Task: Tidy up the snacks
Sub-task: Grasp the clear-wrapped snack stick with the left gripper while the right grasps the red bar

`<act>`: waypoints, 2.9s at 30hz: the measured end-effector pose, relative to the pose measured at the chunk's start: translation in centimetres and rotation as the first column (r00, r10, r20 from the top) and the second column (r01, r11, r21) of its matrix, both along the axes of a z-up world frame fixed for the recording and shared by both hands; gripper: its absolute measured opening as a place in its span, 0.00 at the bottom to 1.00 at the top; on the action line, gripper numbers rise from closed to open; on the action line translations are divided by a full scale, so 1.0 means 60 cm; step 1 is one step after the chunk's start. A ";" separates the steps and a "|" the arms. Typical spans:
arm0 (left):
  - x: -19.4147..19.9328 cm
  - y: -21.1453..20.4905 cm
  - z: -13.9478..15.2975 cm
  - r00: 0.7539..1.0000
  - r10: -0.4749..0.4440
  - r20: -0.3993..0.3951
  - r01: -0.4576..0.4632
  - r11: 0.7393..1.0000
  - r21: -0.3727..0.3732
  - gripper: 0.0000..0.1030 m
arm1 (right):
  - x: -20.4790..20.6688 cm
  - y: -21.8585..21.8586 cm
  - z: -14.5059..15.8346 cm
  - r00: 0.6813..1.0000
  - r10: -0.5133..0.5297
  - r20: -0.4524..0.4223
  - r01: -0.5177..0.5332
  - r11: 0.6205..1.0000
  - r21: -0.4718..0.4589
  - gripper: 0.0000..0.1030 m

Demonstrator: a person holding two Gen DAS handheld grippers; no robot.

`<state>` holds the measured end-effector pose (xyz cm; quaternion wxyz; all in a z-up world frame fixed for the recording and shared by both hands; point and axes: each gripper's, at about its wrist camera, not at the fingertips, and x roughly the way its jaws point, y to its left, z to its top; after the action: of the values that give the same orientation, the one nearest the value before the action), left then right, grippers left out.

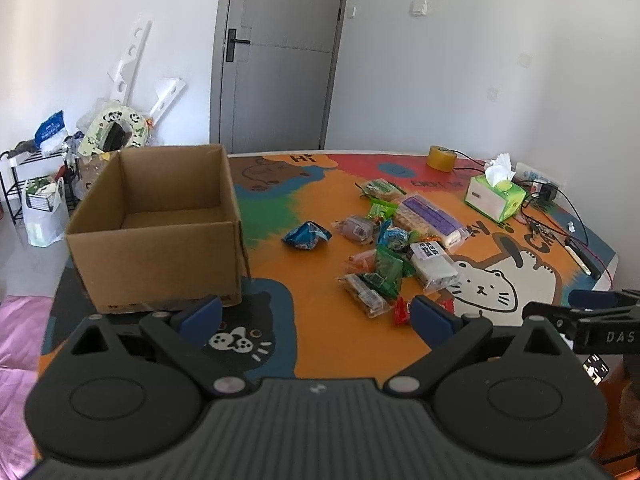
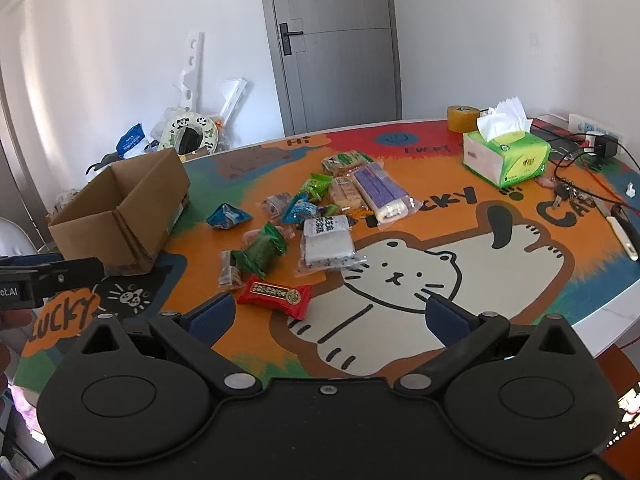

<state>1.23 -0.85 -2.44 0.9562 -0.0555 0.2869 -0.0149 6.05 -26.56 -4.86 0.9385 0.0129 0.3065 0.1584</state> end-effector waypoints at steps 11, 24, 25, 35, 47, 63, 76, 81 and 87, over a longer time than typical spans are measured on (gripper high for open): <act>0.036 -0.019 -0.035 0.999 -0.053 0.010 0.053 0.998 -0.037 0.95 | 0.032 -0.008 -0.048 0.998 0.052 -0.042 -0.049 0.997 0.061 1.00; 0.096 -0.044 -0.073 0.997 -0.081 -0.022 0.080 0.996 -0.044 0.70 | 0.084 -0.010 -0.076 0.996 0.073 -0.050 -0.066 0.990 0.127 0.93; 0.101 -0.046 -0.075 0.996 -0.082 -0.026 0.081 0.996 -0.047 0.69 | 0.088 -0.008 -0.077 0.996 0.079 -0.051 -0.072 0.989 0.131 0.92; 0.141 -0.057 -0.091 0.996 -0.084 -0.039 0.082 0.995 -0.050 0.54 | 0.117 0.019 -0.074 0.981 0.194 0.000 -0.192 0.969 0.159 0.72; 0.163 -0.051 -0.123 0.992 -0.087 -0.096 0.079 0.994 -0.080 0.27 | 0.133 0.046 -0.105 0.961 0.276 -0.037 -0.267 0.951 0.158 0.47; 0.123 -0.044 -0.124 0.993 -0.077 -0.085 0.072 0.996 -0.060 0.14 | 0.101 0.018 -0.106 0.980 0.194 -0.036 -0.185 0.967 0.174 0.23; 0.100 -0.030 -0.111 0.996 -0.042 -0.078 0.040 0.999 -0.032 0.18 | 0.090 0.013 -0.106 0.986 0.158 -0.050 -0.147 0.974 0.175 0.38; 0.111 -0.030 -0.110 0.997 -0.044 -0.070 0.040 0.998 -0.056 0.19 | 0.099 0.023 -0.103 0.990 0.140 -0.023 -0.135 0.981 0.140 0.52; 0.128 -0.045 -0.129 0.993 -0.067 -0.095 0.064 0.997 -0.038 0.19 | 0.109 0.035 -0.109 0.990 0.139 -0.021 -0.136 0.984 0.114 0.50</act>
<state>8.94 -3.57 -10.16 0.9391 -0.0636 0.3341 -0.0486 12.58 -24.46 -11.40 0.9185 0.0470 0.3110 0.2396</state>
